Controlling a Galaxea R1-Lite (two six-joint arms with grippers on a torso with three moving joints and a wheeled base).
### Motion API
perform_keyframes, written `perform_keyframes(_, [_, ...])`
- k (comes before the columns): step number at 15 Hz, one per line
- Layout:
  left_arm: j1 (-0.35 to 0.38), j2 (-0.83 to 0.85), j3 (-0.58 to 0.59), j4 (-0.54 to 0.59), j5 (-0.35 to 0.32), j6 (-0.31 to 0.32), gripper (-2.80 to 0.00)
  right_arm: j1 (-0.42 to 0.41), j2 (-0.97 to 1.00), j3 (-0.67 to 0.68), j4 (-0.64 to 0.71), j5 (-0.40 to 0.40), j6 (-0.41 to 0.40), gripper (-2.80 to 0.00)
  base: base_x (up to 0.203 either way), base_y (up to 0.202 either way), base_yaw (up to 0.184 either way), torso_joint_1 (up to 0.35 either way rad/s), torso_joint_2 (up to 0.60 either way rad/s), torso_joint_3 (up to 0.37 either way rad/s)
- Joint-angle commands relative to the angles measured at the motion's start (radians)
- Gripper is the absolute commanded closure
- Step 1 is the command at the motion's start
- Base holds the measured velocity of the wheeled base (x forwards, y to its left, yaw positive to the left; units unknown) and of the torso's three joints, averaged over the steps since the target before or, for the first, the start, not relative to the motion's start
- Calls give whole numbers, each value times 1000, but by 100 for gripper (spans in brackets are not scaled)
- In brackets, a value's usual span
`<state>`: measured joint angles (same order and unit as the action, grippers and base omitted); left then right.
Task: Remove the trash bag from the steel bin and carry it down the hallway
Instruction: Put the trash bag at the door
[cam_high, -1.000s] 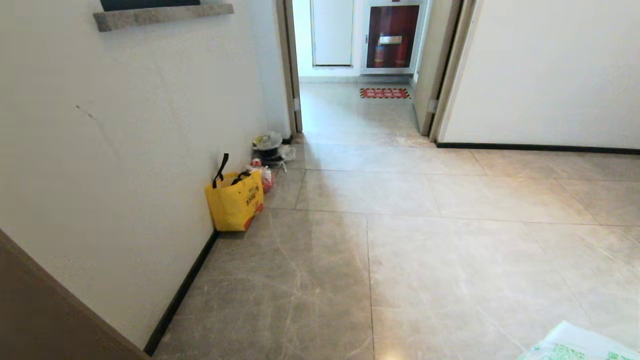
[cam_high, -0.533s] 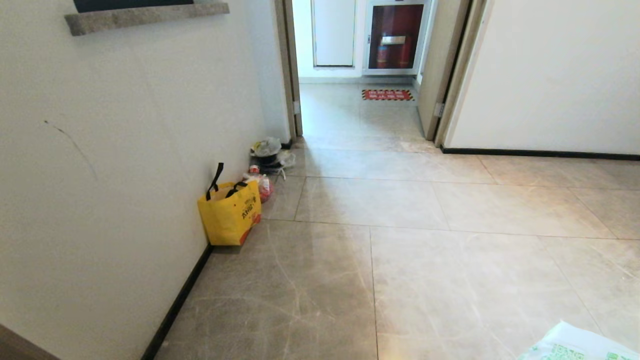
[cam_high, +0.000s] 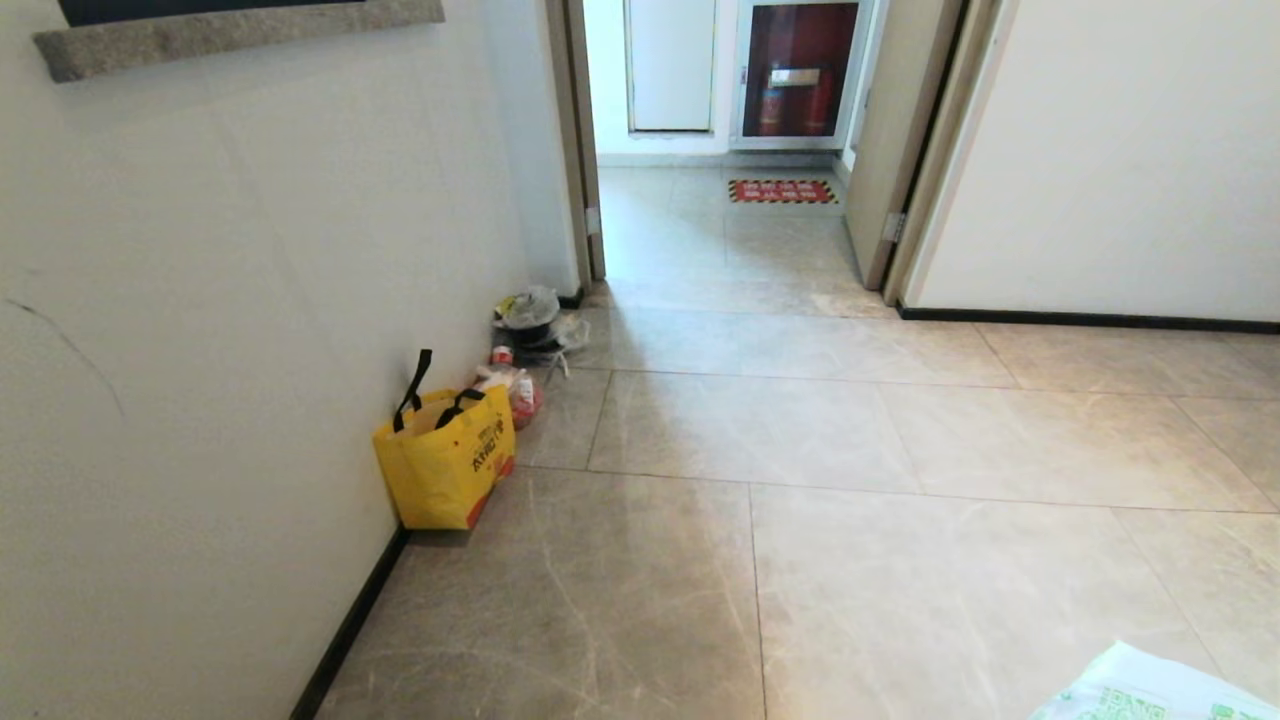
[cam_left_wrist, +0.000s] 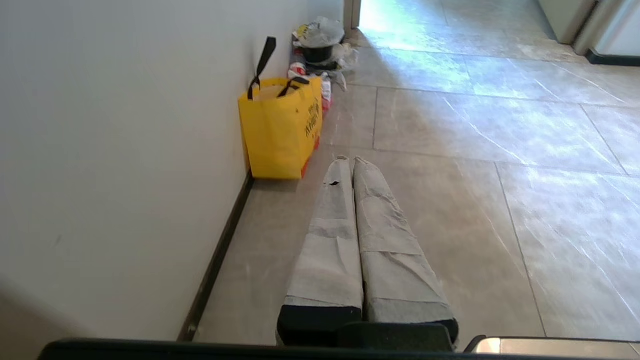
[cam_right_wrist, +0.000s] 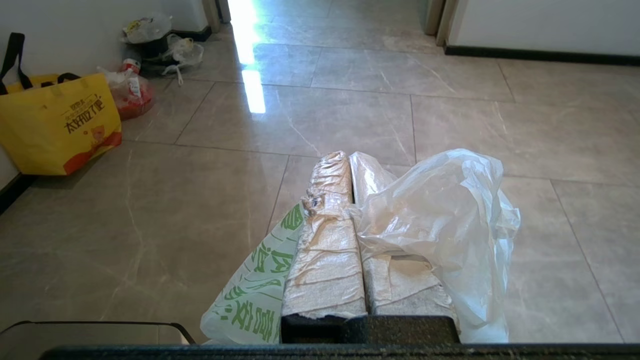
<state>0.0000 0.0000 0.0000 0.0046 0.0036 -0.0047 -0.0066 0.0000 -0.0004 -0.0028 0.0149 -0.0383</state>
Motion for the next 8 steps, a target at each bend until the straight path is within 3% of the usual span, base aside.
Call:
perform_keyframes(1, [0, 0, 0, 0, -1, 0, 0, 0, 0, 0, 0, 2, -2, 0, 192, 0, 1, -4, 2, -2])
perform_keyframes(8, [0, 0, 0, 0, -1, -1, 0, 0, 0, 0, 0, 0, -1, 0, 189, 0, 1, 5, 0, 0])
